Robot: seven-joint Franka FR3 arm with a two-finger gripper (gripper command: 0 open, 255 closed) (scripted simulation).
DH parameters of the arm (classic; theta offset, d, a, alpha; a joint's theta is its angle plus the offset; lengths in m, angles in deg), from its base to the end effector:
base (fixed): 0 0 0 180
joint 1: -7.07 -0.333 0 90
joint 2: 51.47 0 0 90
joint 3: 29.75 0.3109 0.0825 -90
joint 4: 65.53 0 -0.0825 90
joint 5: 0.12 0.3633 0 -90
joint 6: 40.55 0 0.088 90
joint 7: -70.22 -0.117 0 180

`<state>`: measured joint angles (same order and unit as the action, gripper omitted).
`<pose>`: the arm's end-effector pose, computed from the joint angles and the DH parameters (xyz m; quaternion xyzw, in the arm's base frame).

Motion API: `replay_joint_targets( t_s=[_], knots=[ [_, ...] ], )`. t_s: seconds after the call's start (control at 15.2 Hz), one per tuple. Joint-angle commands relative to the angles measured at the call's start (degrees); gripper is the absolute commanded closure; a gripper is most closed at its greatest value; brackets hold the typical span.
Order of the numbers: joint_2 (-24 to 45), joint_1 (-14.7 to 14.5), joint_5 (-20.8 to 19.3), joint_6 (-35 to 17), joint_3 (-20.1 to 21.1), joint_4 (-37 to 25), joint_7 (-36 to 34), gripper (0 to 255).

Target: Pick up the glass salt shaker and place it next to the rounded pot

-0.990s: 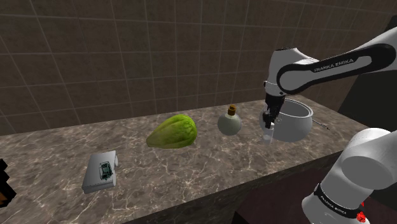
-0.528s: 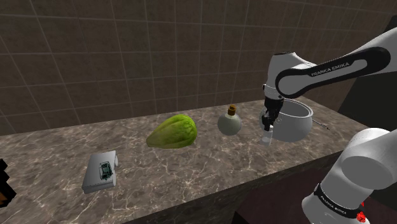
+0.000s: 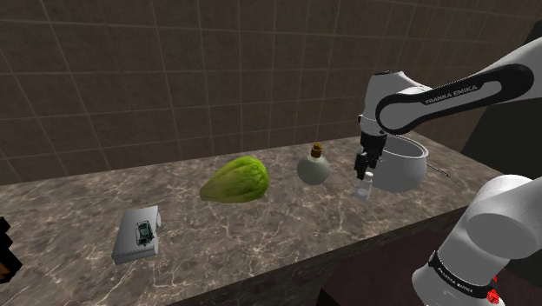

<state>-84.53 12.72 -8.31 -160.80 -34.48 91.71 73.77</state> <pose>0.3203 -0.0646 0.3795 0.9986 -0.0140 -0.0382 0.0338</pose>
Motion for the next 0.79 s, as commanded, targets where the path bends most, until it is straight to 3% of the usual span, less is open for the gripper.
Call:
replay_joint_targets(
  t_s=[0.0, 0.2, 0.73],
  knots=[
    [-0.8, 0.1, 0.1, 2.4, 0.0, -1.4, 0.1, 0],
    [-2.6, -0.2, 0.8, 8.5, 0.5, -5.7, 0.3, 0],
    [-2.6, -0.2, 0.8, 8.5, 0.5, -5.7, 0.3, 0]
  ],
)
